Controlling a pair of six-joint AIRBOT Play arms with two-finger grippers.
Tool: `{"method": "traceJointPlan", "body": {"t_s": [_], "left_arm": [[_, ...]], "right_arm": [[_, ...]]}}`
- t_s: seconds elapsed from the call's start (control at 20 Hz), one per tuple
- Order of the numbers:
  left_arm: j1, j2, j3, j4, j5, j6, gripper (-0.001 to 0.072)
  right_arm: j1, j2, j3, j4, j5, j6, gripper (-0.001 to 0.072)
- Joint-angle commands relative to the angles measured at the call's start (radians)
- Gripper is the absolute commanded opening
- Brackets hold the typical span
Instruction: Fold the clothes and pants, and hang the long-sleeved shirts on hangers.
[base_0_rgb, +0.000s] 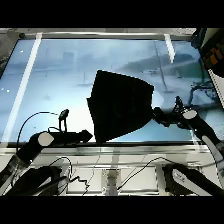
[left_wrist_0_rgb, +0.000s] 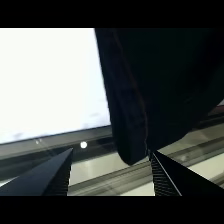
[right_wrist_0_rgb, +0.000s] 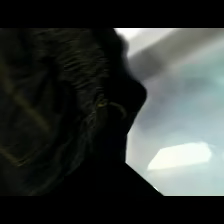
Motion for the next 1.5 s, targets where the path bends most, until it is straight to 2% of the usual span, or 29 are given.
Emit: {"method": "traceJointPlan", "body": {"t_s": [0.0, 0.45, 0.75, 0.9, 1.0, 1.05, 1.15, 1.25, 1.45], "left_arm": [[0.002, 0.000, -0.051, -0.030, 0.018, -0.021, 0.0539], [0.001, -0.031, -0.059, -0.099, 0.091, -0.012, 0.0560], [-0.004, -0.198, -0.059, -0.251, 0.098, 0.112, 0.0560], [-0.027, -0.269, -0.059, -0.442, 0.128, 0.275, 0.0554], [-0.043, -0.301, -0.059, -0.544, 0.212, 0.328, 0.0532], [-0.046, -0.307, -0.058, -0.560, 0.249, 0.328, 0.0461], [-0.042, -0.304, -0.052, -0.568, 0.275, 0.329, 0.0017], [-0.041, -0.289, -0.021, -0.568, 0.272, 0.398, 0.0021], [0.019, -0.146, 0.124, -0.567, 0.255, 0.550, 0.0019]], "right_arm": [[0.088, 0.146, -0.085, 0.088, -0.094, 0.002, 0.0038], [0.149, 0.199, -0.099, 0.093, -0.103, 0.019, 0.0038], [0.149, 0.199, -0.099, 0.093, -0.103, 0.019, 0.0038], [0.149, 0.199, -0.099, 0.093, -0.103, 0.019, 0.0038], [0.149, 0.199, -0.099, 0.093, -0.103, 0.019, 0.0038], [0.149, 0.199, -0.099, 0.093, -0.102, 0.019, 0.0039], [0.149, 0.200, -0.091, 0.091, -0.092, 0.015, 0.0039], [0.149, 0.200, -0.061, 0.085, -0.060, -0.018, 0.0039], [0.149, 0.238, 0.089, 0.081, 0.069, -0.199, 0.0038]]}}
